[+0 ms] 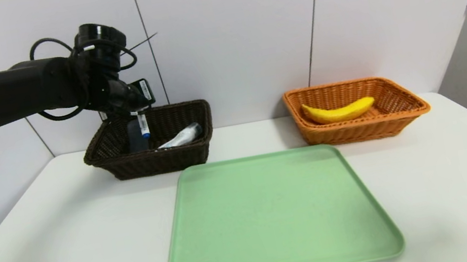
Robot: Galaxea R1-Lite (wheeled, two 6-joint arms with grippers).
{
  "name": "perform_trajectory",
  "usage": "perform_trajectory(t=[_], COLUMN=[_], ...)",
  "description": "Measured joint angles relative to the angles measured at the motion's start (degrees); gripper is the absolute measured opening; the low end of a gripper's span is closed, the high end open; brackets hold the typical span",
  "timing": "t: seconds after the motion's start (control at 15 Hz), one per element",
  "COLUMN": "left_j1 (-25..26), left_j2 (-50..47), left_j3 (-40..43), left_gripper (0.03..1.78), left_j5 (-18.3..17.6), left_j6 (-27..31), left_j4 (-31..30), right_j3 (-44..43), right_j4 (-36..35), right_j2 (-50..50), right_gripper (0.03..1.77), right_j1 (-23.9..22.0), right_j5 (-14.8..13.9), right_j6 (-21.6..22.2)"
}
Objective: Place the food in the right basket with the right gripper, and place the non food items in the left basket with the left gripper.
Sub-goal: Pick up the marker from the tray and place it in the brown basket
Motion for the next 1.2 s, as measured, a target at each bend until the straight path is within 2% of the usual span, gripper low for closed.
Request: perform_trajectory(t=[0.47,0.8,1.2], left_j1=[0.2,0.2,0.5], left_j2=[3.6,4.9,6.2], left_j3=[-0.3,-0.2,-0.2], left_gripper=[0.17,0.17,0.17], left_j5=[0.4,2.7,2.8], left_j6=[-0.2,-1.0,-1.7], left_j4=[-3.1,-3.4,-3.4], right_j3=[0.0,0.0,0.0], right_j4=[0.0,0.0,0.0], right_j2=[0.4,0.8,1.2], right_gripper=[1.7,1.7,1.7], right_j1=[0.0,0.0,0.0], right_j5=[0.1,0.2,0.2], right_j6=[-0.1,-0.1,0.0])
